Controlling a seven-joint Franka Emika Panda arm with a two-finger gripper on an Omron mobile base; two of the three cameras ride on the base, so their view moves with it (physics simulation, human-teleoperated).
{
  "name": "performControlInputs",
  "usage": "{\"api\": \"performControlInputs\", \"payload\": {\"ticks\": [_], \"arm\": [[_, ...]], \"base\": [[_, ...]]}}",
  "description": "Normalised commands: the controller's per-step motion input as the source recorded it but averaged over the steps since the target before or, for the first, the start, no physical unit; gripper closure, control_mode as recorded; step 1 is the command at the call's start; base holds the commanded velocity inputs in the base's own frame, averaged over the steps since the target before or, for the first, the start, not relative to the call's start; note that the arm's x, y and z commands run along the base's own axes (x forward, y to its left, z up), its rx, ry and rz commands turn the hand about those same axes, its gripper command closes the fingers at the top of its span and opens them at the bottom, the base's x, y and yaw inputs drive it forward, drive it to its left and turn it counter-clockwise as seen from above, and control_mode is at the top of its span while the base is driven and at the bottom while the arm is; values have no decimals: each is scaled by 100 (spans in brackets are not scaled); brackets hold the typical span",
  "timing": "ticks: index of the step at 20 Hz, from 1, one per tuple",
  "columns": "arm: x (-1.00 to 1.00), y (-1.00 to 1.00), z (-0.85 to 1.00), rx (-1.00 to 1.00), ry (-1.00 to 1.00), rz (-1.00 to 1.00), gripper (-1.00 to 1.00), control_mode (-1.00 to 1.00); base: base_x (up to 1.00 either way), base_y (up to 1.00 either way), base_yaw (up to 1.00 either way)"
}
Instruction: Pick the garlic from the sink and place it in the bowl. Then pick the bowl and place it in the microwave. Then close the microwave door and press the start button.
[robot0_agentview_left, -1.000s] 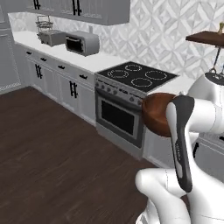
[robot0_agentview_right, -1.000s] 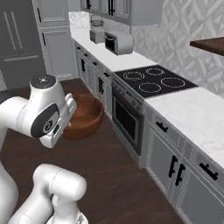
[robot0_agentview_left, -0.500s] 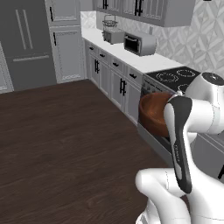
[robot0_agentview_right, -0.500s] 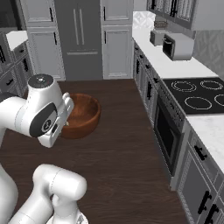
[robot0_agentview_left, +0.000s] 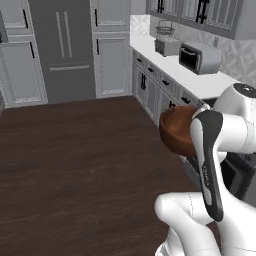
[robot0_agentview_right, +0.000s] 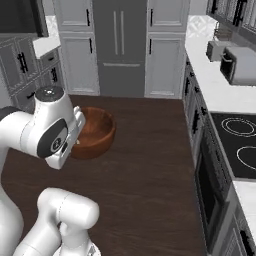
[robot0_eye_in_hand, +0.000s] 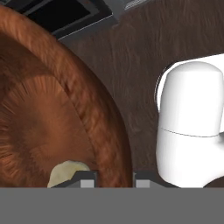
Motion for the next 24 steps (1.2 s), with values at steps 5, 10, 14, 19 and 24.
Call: {"api": "performControlInputs", "payload": {"ticks": [5, 10, 14, 19, 24], "arm": [[0, 0, 0, 0, 0, 0, 100, 100], [0, 0, 0, 0, 0, 0, 100, 100], [0, 0, 0, 0, 0, 0, 100, 100], [0, 0, 0, 0, 0, 0, 100, 100], [0, 0, 0, 0, 0, 0, 100, 100]], "base": [[100, -3, 44], [100, 0, 43], [100, -16, 39], [100, -32, 24], [100, -39, 26]]}}
